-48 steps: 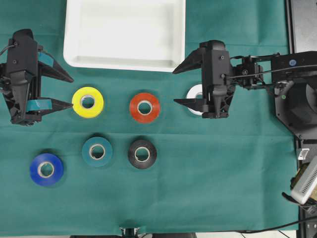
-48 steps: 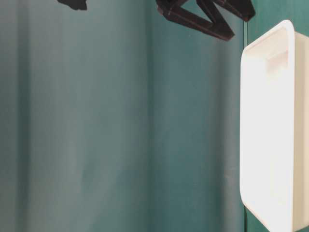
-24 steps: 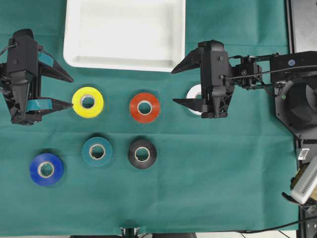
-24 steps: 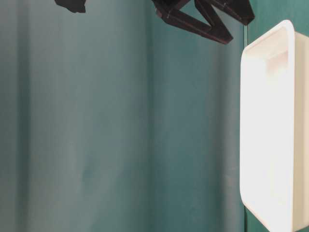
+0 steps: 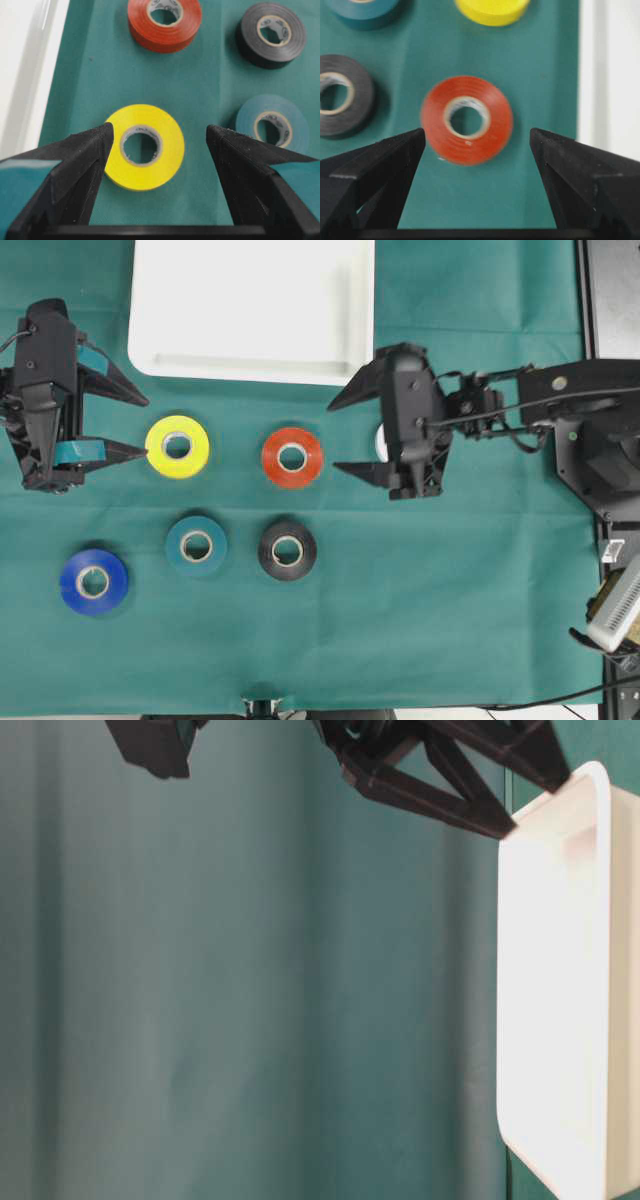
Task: Put the tape alternately from left to right into the white case.
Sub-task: 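Move the right gripper over the black tape roll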
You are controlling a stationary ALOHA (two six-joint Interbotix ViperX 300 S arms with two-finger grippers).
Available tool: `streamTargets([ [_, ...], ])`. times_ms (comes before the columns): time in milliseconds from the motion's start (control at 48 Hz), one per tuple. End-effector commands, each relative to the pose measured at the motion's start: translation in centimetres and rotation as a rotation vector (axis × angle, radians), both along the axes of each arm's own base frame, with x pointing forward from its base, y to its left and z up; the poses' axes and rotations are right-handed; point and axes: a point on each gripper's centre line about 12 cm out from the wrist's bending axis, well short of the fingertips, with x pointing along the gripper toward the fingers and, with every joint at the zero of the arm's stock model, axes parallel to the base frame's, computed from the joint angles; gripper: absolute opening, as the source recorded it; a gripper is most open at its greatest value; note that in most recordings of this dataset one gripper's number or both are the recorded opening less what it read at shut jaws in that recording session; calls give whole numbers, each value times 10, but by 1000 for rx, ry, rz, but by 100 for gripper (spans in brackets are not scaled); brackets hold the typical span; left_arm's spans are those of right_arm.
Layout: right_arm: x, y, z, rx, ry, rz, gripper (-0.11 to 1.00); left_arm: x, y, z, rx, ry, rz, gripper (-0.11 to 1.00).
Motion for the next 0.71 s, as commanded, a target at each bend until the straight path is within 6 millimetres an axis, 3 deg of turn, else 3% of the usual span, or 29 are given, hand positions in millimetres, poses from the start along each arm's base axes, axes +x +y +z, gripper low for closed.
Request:
streamTargets([
  [0,10,11,10,5,-33,29,61,3,1,8,-1,-28,3,82],
  [416,30,53,3,3,-14,139,61,4,1,8,-2,-28,6,82],
  [687,34,59,-7,0,8,151,61,4,1,8,-1,-28,5,82],
])
